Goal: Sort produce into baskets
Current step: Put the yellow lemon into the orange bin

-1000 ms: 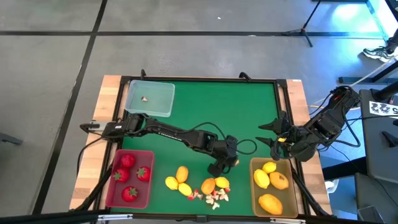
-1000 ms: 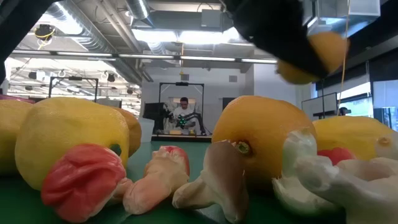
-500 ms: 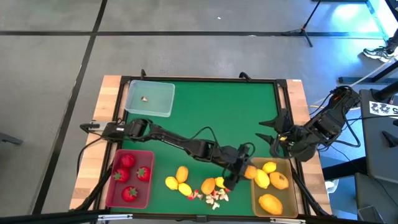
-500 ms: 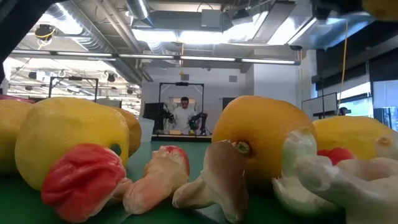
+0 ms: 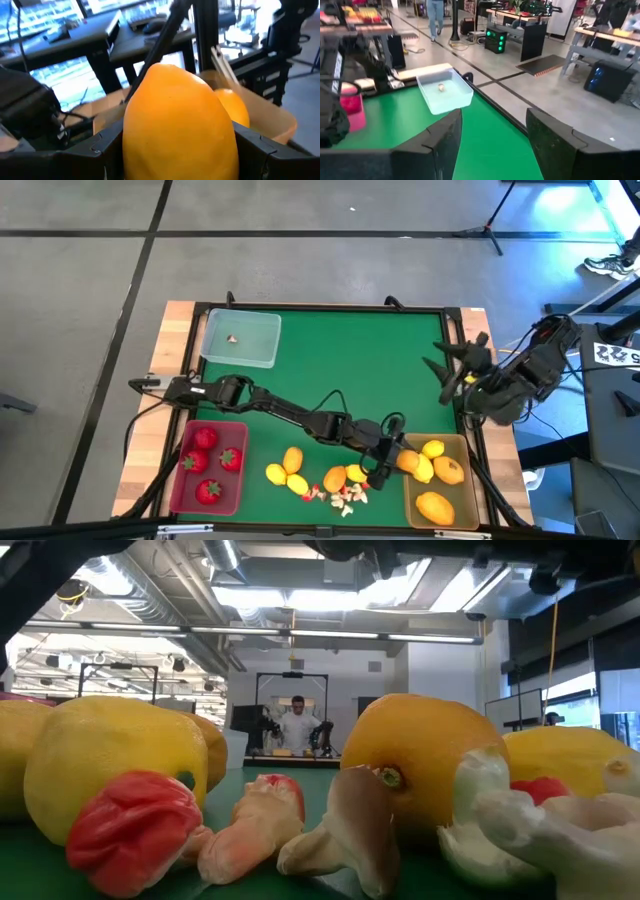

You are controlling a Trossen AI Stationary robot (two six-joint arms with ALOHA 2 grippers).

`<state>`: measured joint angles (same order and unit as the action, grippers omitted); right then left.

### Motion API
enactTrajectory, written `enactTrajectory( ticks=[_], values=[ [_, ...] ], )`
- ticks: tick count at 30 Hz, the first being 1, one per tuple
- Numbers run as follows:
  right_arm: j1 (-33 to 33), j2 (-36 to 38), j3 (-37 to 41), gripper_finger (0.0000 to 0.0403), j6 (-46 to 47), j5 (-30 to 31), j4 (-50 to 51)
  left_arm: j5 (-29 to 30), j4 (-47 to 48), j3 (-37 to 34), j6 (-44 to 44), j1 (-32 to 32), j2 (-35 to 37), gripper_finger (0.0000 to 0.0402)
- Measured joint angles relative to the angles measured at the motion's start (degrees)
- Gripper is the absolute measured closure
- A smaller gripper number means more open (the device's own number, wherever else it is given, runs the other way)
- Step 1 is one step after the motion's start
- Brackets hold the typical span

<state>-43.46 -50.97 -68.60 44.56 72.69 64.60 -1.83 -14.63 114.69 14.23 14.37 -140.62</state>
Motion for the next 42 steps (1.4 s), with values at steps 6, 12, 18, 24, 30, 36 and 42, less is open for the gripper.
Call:
enactTrajectory(
  ticks=[6, 12, 18, 24, 30, 36, 42],
  values=[
    [0.0, 5.76, 0.0, 0.0182, 0.09, -0.26, -0.06, 0.14, -7.73, 0.0, -1.75, 0.0, -0.46, 0.0153],
    [0.0, 7.44, 0.0, 0.0182, 0.09, -0.25, 0.38, 0.79, -10.35, 0.58, -2.77, -0.15, -2.08, 0.0153],
    [0.0, 7.26, 0.0, 0.0182, 0.07, -0.22, 1.99, 1.2, -12.12, 4.8, -3.75, -0.38, -5.19, 0.0153],
    [0.0, 6.97, 0.0, 0.0182, 0.09, -0.24, 1.99, 1.23, -11.29, 12.38, -4.61, -0.63, -10.72, 0.0153],
    [0.0, 6.83, 0.0, 0.0182, 0.08, -0.26, 1.94, 1.22, -8.56, 18.67, -5.76, -1.08, -14.82, 0.0153],
    [0.0, 6.87, 0.0, 0.0182, 0.07, -0.24, 1.97, 1.2, -5.02, 18.99, -5.54, -1.14, -15.74, 0.0153],
    [0.0, 6.87, 0.0, 0.0182, 0.07, -1.14, 1.97, 1.2, -3.74, 19.06, -5.92, -1.4, -15.65, 0.0151]
  ],
)
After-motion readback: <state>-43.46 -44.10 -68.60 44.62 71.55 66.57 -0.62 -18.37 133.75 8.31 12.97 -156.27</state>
